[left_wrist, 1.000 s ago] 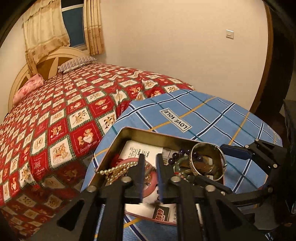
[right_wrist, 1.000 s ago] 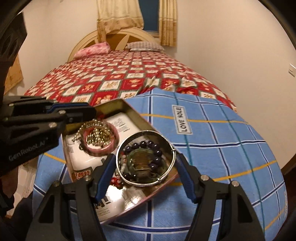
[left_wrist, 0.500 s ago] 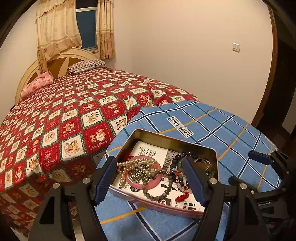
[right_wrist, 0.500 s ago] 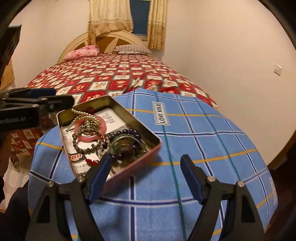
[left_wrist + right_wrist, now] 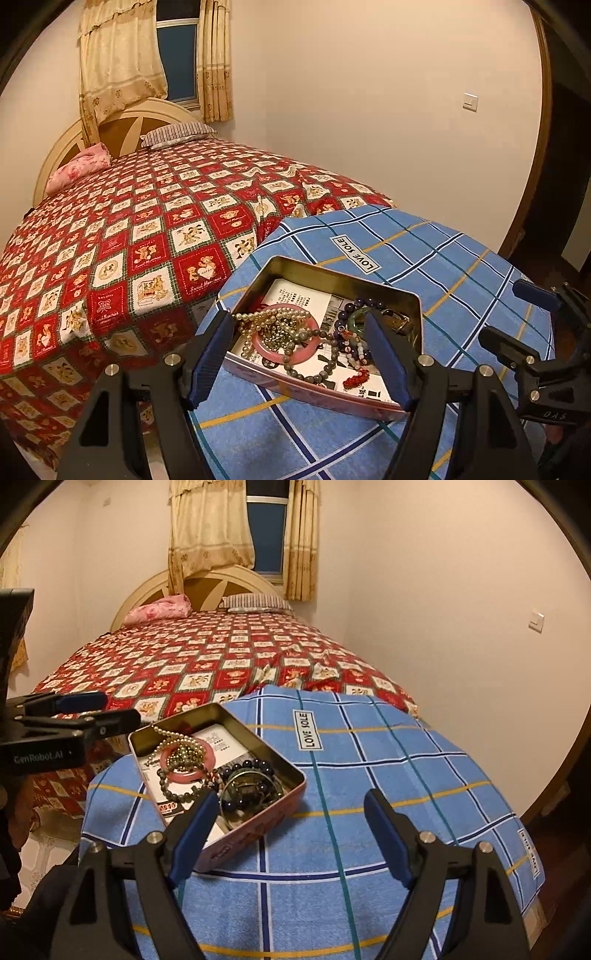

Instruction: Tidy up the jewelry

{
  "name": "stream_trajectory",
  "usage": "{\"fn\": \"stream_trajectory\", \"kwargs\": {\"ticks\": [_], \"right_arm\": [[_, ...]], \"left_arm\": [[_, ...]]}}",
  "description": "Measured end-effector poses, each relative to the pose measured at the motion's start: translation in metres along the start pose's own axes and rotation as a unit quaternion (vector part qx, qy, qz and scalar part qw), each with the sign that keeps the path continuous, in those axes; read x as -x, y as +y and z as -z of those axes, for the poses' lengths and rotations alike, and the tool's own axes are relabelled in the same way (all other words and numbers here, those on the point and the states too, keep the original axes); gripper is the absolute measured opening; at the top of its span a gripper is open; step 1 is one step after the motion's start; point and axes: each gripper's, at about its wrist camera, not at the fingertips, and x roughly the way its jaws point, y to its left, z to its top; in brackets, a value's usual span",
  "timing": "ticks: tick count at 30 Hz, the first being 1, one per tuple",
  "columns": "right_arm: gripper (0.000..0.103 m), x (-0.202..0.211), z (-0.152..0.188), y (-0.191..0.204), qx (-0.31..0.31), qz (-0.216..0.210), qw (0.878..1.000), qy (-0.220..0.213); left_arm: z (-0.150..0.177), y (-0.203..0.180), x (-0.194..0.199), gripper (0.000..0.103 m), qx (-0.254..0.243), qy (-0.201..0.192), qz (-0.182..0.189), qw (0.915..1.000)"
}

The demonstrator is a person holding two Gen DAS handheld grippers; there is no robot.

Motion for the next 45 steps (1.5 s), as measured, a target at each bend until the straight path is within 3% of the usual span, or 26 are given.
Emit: {"fn": "stream_trajectory", "kwargs": {"ticks": [45], "right_arm": [[0.088,0.013,-0.004,-0.011,-0.011,0.013,0.999,-0.028]], "left_arm": [[-0.003,-0.003,0.011,0.074,-0.003,-0.01,-0.008,0.9999]]}}
